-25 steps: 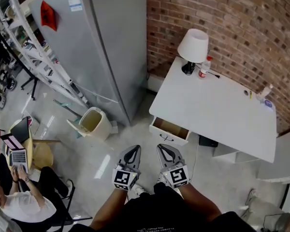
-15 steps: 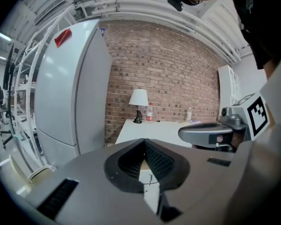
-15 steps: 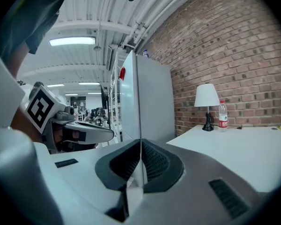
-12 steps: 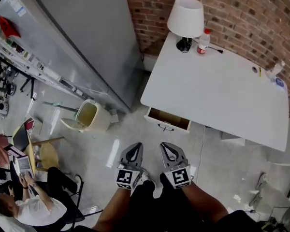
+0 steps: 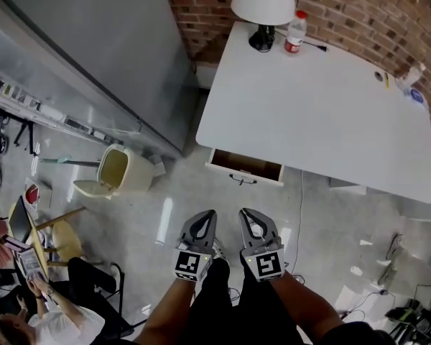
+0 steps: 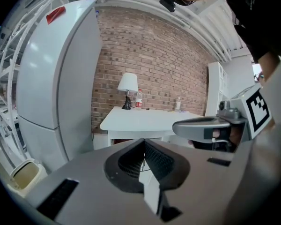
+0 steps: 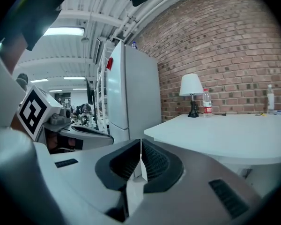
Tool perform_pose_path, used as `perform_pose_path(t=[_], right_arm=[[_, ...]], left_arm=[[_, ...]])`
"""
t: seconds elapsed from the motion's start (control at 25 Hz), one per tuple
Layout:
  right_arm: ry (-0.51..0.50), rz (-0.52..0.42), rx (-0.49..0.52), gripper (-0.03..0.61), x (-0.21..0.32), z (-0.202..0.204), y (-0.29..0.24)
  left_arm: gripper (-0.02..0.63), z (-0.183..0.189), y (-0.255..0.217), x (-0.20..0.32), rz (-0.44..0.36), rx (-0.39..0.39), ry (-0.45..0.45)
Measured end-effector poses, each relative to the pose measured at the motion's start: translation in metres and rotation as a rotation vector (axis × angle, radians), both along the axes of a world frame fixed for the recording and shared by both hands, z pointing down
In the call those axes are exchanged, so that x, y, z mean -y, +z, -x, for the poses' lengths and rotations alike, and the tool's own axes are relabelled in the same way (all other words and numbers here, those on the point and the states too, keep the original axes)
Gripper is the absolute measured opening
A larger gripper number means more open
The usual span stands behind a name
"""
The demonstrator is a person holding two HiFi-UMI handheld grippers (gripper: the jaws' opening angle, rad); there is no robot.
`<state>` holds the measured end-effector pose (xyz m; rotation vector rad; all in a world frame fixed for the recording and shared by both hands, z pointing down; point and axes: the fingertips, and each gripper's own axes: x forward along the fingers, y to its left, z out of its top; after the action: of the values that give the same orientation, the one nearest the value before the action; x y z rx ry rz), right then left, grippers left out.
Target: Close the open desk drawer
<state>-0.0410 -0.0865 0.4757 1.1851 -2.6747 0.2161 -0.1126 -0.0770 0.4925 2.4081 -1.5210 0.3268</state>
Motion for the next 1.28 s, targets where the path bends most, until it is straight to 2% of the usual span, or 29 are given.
perform_pose_path(t=[0.24,0.48,0.68,0.88,1.16,1.28], right_arm=[[0.1,-0.009,0.012,0.029,0.008,-0.008,0.042],[0.127,-0.04,-0.012,0.029,0.018,-0.013,0.083],[0.17,-0.046,0.034,0.029,0.01,-0.006,0.107],[0.188,-0.031,0.032,0.029,0.009,-0.007,0.137],[0.227,-0.033,0.04,0.029,0.022,-0.014,0.16],[0.244,-0.025,0.046,0.029,0.025,-0.016,0.165]], left_arm=[[0.008,-0.007,0.043,0.005,-0.009,-0.025,0.062],[0.008,-0.017,0.088,0.014,-0.016,-0.057,0.114],[0.008,-0.016,0.117,0.021,-0.019,-0.078,0.106],[0.008,-0.021,0.139,0.033,-0.038,-0.093,0.107],[0.008,-0.023,0.163,0.048,-0.034,-0.089,0.107],[0.008,-0.025,0.169,0.051,-0.018,-0.11,0.101]])
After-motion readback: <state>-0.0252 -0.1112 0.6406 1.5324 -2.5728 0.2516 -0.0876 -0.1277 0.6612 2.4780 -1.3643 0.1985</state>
